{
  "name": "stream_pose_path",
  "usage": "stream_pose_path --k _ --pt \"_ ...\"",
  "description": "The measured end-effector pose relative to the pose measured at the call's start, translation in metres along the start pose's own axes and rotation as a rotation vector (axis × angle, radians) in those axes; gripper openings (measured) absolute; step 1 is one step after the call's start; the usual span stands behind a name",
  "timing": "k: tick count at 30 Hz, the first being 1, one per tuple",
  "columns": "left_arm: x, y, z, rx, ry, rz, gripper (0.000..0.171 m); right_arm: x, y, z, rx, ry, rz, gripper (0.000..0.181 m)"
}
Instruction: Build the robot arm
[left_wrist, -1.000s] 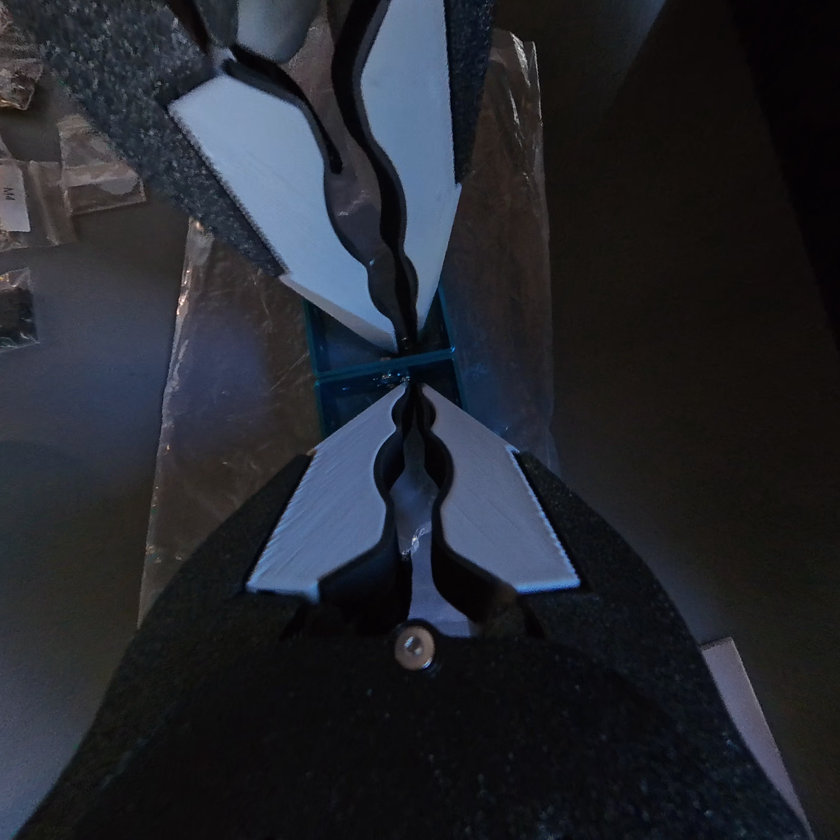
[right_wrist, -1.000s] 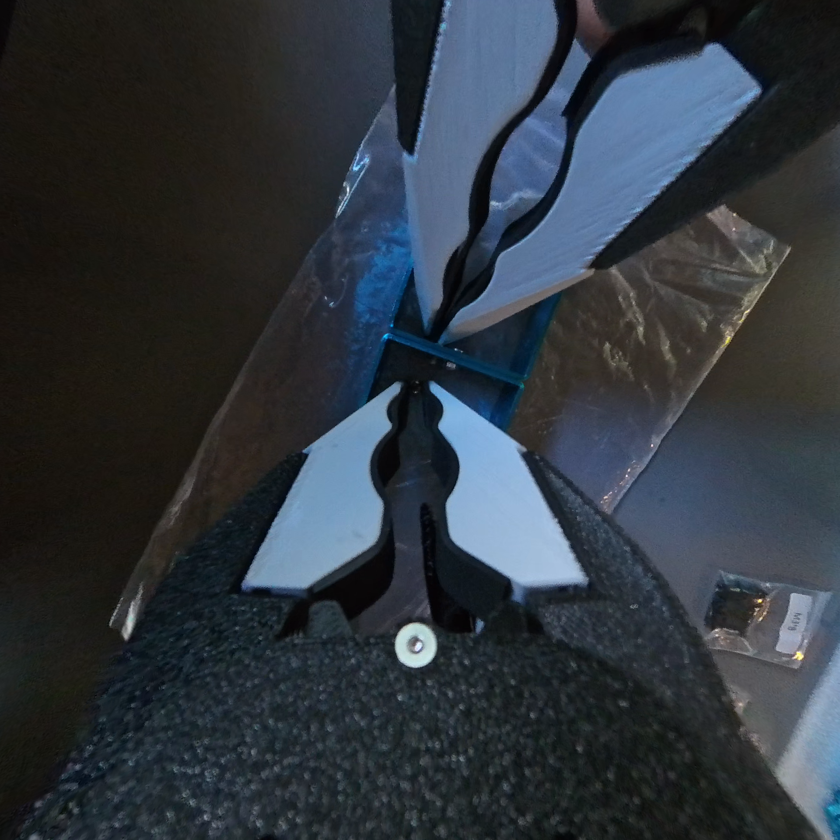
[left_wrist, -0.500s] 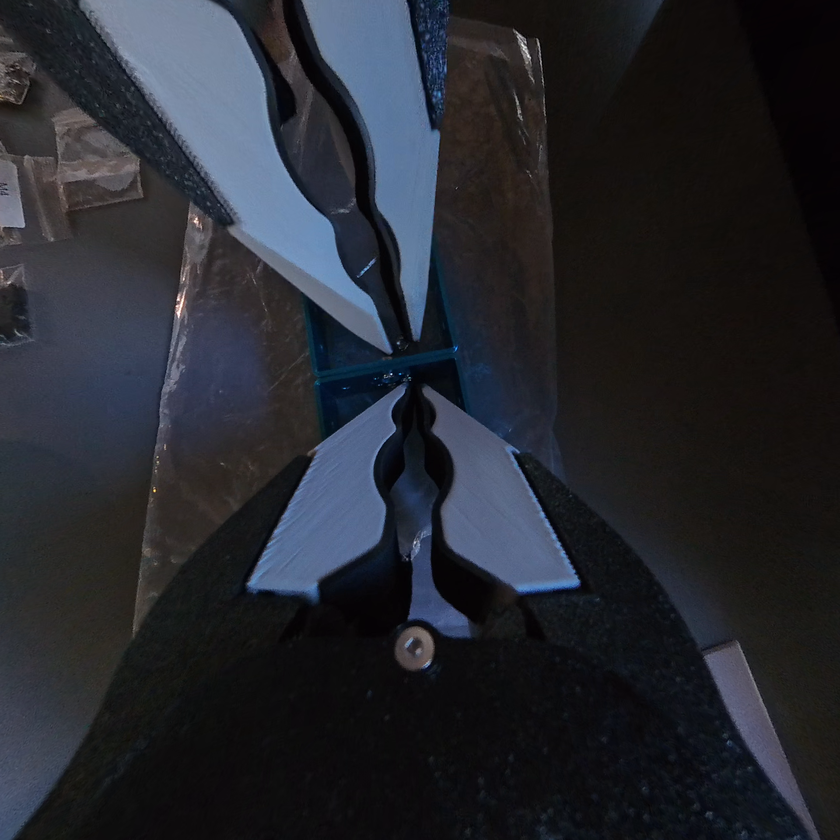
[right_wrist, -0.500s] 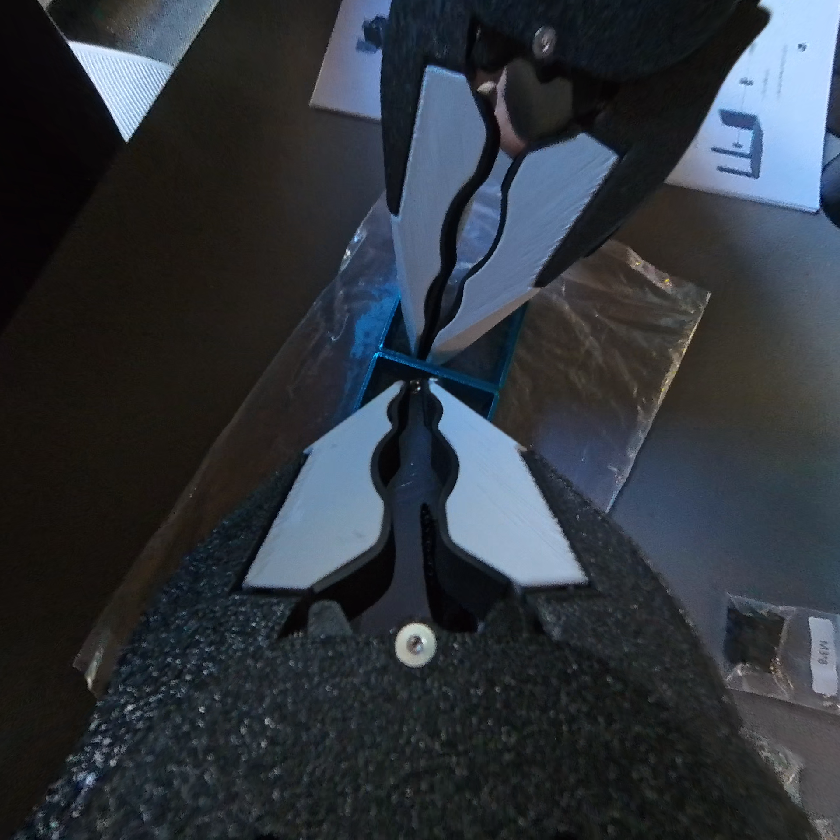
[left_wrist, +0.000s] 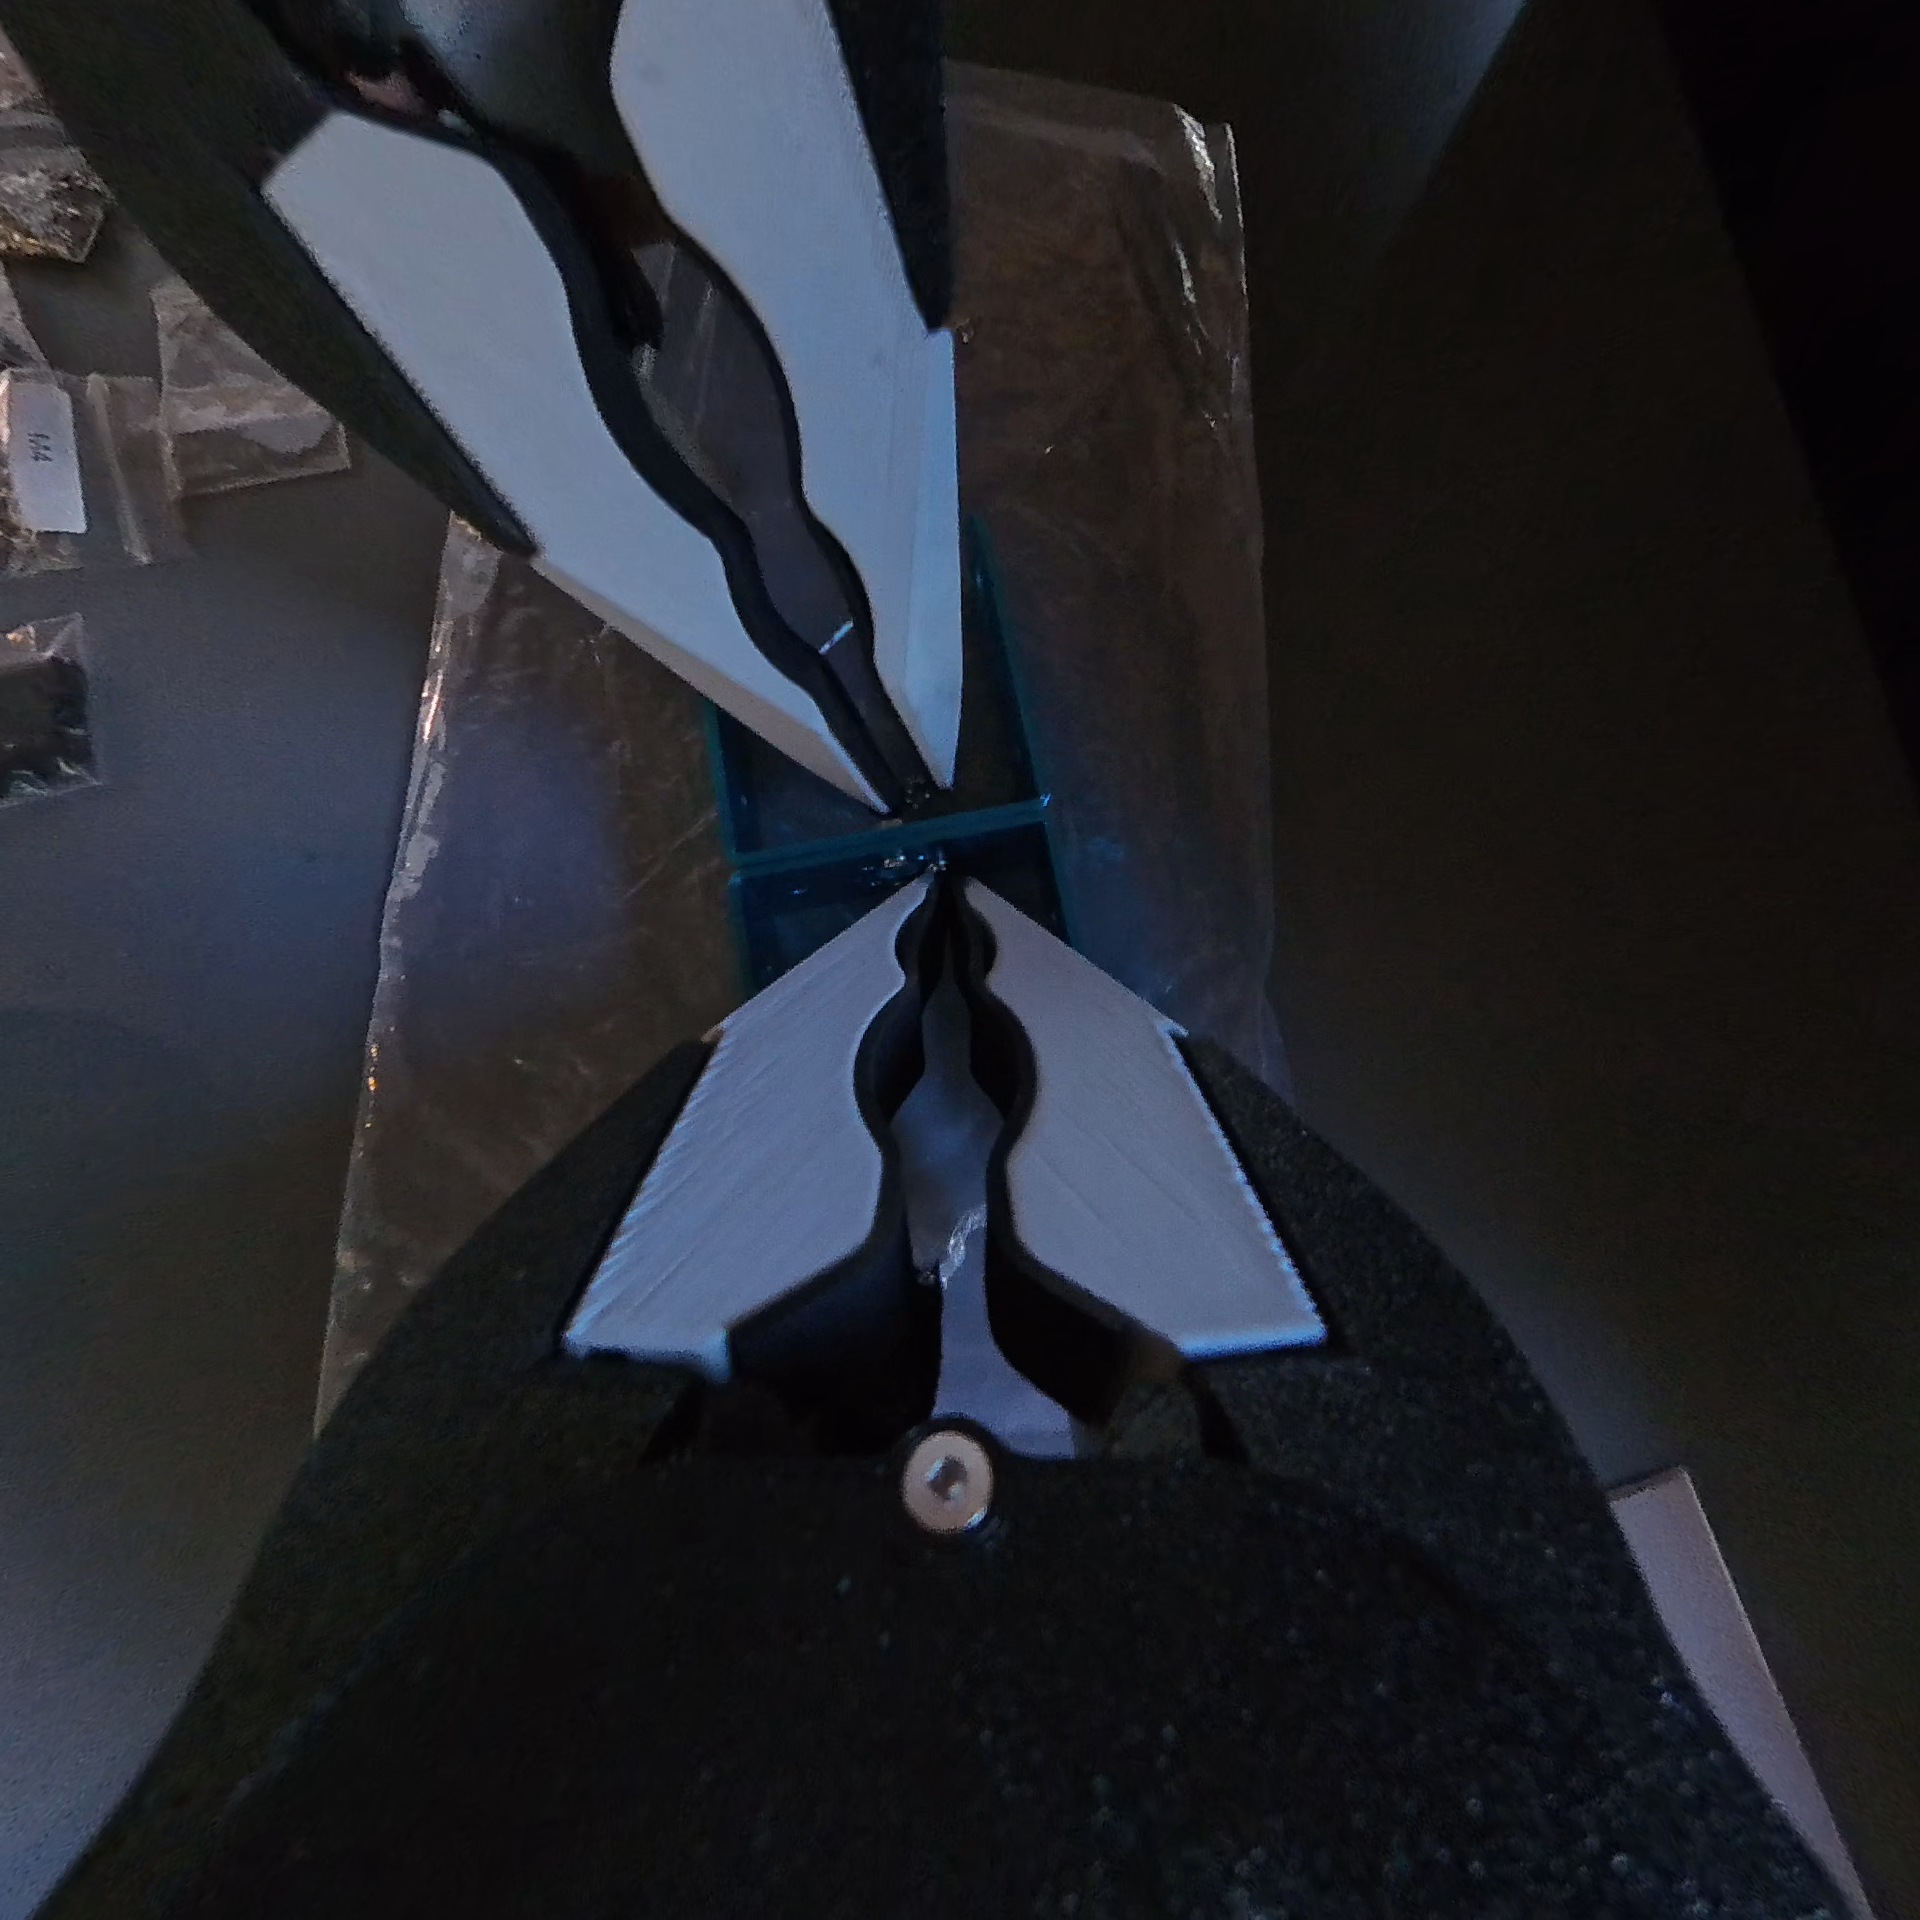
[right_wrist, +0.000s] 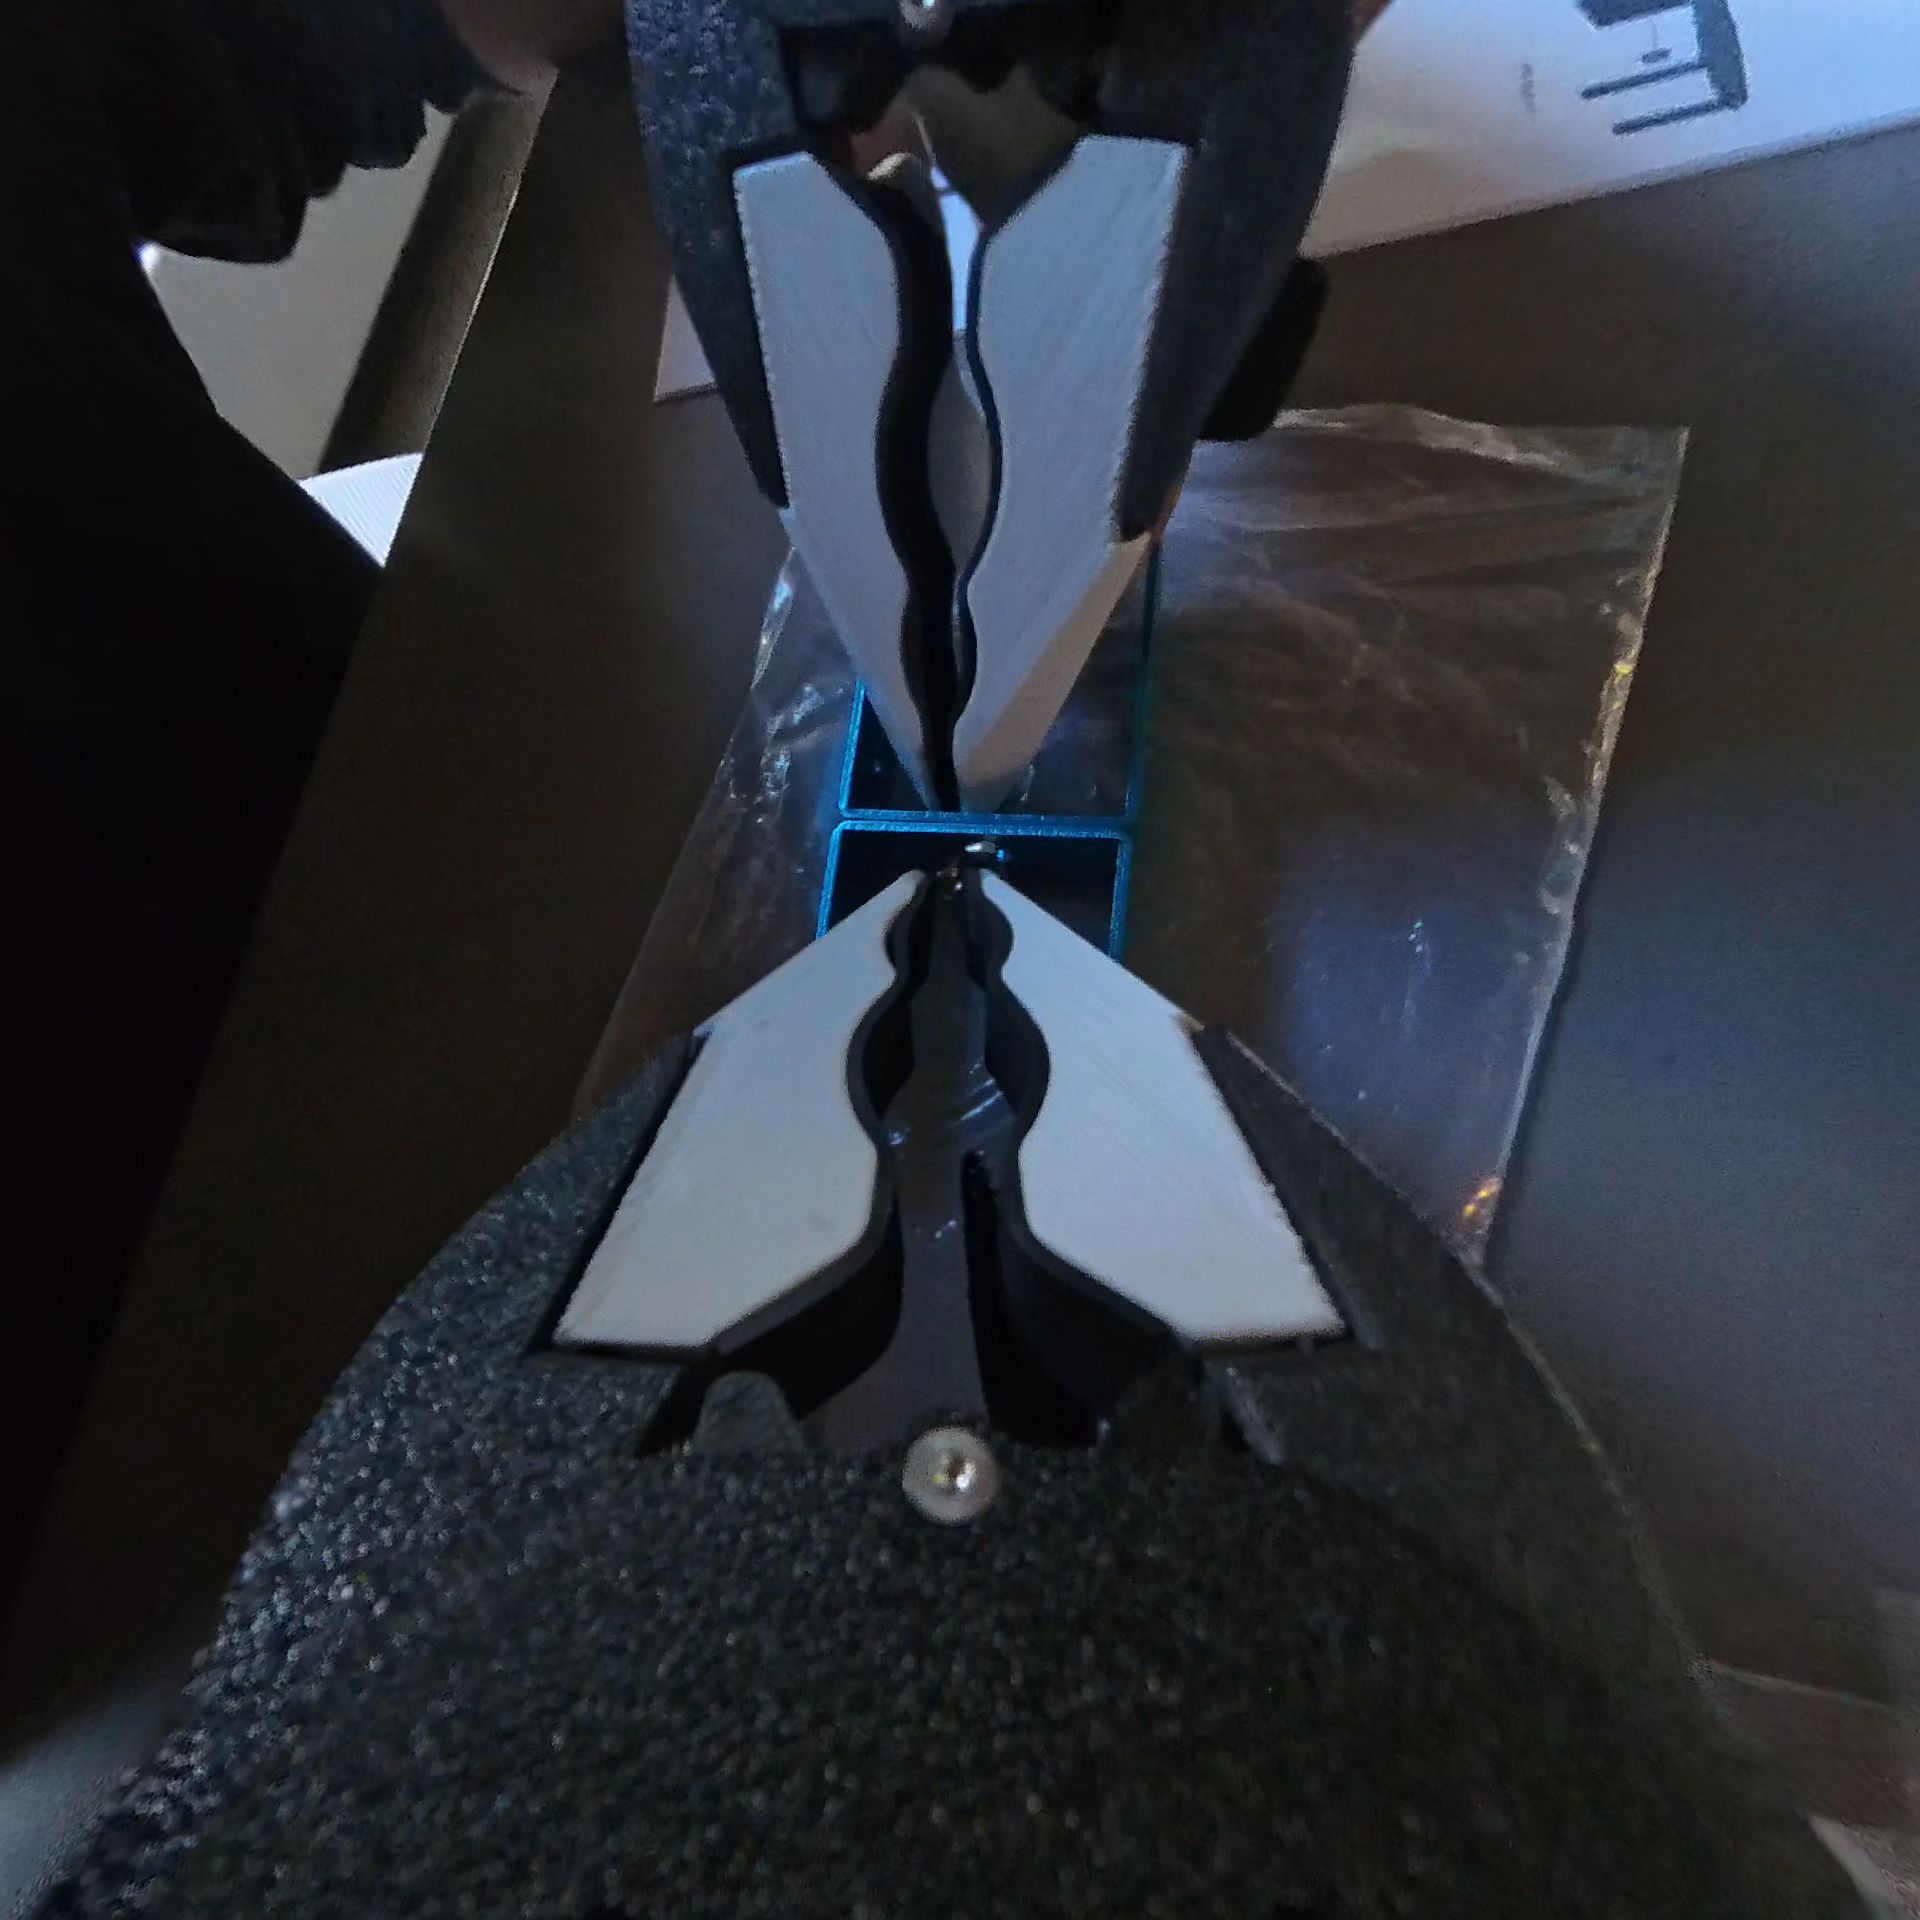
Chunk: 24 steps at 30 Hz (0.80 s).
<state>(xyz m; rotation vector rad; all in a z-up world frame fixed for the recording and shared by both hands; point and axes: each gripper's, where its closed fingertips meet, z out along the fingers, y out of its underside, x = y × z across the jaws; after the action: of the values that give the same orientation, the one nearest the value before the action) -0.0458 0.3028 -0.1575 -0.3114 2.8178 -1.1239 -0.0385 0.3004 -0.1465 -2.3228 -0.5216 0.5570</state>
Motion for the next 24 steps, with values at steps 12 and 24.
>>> stream_pose_path --k 12,24 --pt "0.0021 -0.0015 0.0052 0.003 0.008 0.003 0.0 -0.002 0.0054 0.0048 0.024 -0.021 0.12 0.003" --pt "0.0017 -0.0016 0.0062 0.004 0.007 0.0 0.0 -0.0013 0.0049 0.0027 0.056 -0.043 0.2 0.003"
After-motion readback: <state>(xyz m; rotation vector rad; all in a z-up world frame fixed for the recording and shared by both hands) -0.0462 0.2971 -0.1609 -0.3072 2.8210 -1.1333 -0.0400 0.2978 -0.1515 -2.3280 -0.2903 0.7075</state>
